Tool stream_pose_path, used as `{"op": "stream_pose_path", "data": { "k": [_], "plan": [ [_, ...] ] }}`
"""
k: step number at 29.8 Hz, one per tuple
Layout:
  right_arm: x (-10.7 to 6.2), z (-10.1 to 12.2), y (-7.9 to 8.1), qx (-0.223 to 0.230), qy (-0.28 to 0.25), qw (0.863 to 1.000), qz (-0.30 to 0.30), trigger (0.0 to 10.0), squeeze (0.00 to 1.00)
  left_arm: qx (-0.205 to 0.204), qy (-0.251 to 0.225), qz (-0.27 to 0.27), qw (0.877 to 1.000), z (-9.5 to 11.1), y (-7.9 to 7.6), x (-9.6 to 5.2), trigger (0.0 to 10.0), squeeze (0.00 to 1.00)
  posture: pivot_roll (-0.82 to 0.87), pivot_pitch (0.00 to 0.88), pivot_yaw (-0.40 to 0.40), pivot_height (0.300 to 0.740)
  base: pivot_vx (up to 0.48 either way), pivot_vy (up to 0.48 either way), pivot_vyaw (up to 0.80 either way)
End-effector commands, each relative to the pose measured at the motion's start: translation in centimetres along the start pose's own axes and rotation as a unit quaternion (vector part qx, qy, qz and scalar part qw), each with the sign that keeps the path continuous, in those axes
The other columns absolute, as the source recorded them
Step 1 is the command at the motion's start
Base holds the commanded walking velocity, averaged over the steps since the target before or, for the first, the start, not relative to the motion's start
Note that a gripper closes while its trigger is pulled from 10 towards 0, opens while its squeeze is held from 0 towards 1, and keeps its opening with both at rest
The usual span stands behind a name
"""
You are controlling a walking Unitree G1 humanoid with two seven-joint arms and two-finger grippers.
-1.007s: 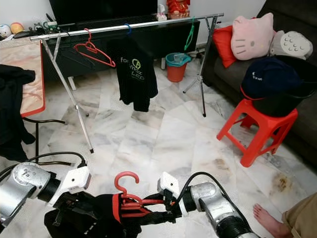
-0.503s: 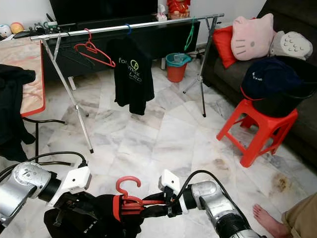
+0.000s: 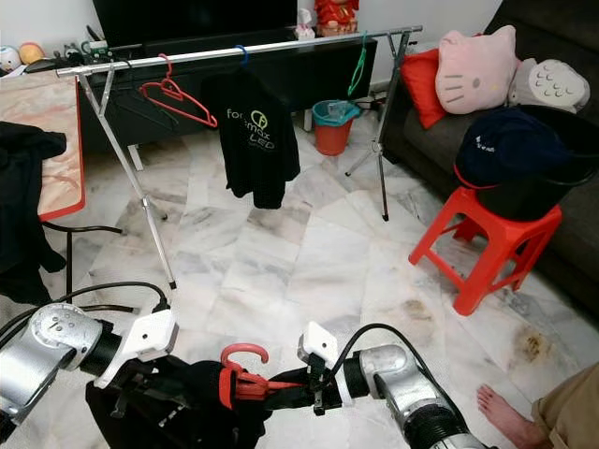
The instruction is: Hang hanger
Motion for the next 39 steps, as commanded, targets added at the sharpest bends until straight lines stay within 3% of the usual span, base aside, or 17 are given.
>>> {"op": "stream_pose_path", "data": {
  "k": [1,5,9,15,25,30,31,35,39],
  "plan": [
    [0.0,1.1,-0.9,-0.015,-0.015,1.0,-0.024,0.0,0.0,0.015,-0.012,0.011,1.0,0.9,0.5,-0.4,10.0,1.0,0.07,0.0,-0.013,0.74,0.0,0.0,0.0],
    [-0.2,1.8,-2.4,-0.013,-0.036,0.996,-0.079,0.0,0.0,0.02,-0.022,0.03,0.999,1.3,1.0,-0.5,10.0,1.0,0.07,0.0,-0.013,0.74,0.0,0.0,0.0],
    [-1.1,3.1,-4.7,-0.001,-0.078,0.982,-0.171,0.0,0.0,0.033,-0.04,0.072,0.996,2.3,2.4,-0.8,10.0,1.0,0.08,0.0,-0.014,0.74,0.0,0.0,0.0],
    [-1.8,3.3,-5.8,0.006,-0.097,0.969,-0.226,0.0,0.0,0.05,-0.069,0.118,0.989,3.6,3.7,-1.1,10.0,1.0,0.08,0.0,-0.015,0.74,0.0,0.0,0.0],
    [-1.1,2.8,-5.5,-0.005,-0.082,0.971,-0.224,0.0,0.0,0.071,-0.093,0.118,0.986,4.9,3.9,-0.6,10.0,1.0,0.07,0.0,-0.015,0.74,0.0,0.0,0.0],
    [-0.9,2.6,-5.4,-0.015,-0.072,0.972,-0.223,0.0,0.0,0.098,-0.109,0.16,0.976,6.1,5.0,-0.9,10.0,1.0,0.07,0.0,-0.016,0.74,0.0,0.0,0.0],
    [-0.9,2.6,-5.4,-0.015,-0.072,0.972,-0.224,0.0,0.0,0.106,-0.116,0.178,0.971,6.6,5.5,-1.0,10.0,0.0,0.07,0.0,-0.016,0.74,0.0,0.0,0.0],
    [-0.7,2.4,-5.3,-0.02,-0.065,0.973,-0.221,0.0,0.0,0.124,-0.14,0.224,0.957,7.9,6.6,-1.6,10.0,0.0,0.07,0.0,-0.018,0.74,0.0,0.0,0.0],
    [-0.6,2.3,-5.3,-0.022,-0.062,0.973,-0.221,0.0,0.0,0.128,-0.153,0.237,0.951,8.4,7.0,-1.8,10.0,0.0,0.07,0.0,-0.02,0.74,0.0,0.0,0.0]
  ]
}}
Point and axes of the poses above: a point about 5 cm out from each wrist's last joint towards the gripper, its own x axis pointing out of the wrist towards the gripper, its own z axis along the axis of the wrist's last joint, y = z × x, the point moved 5 cm from there along x, pointing out of the wrist towards the gripper, and after that the axes turned 8 degrees about -x, right-handed, at the moved point
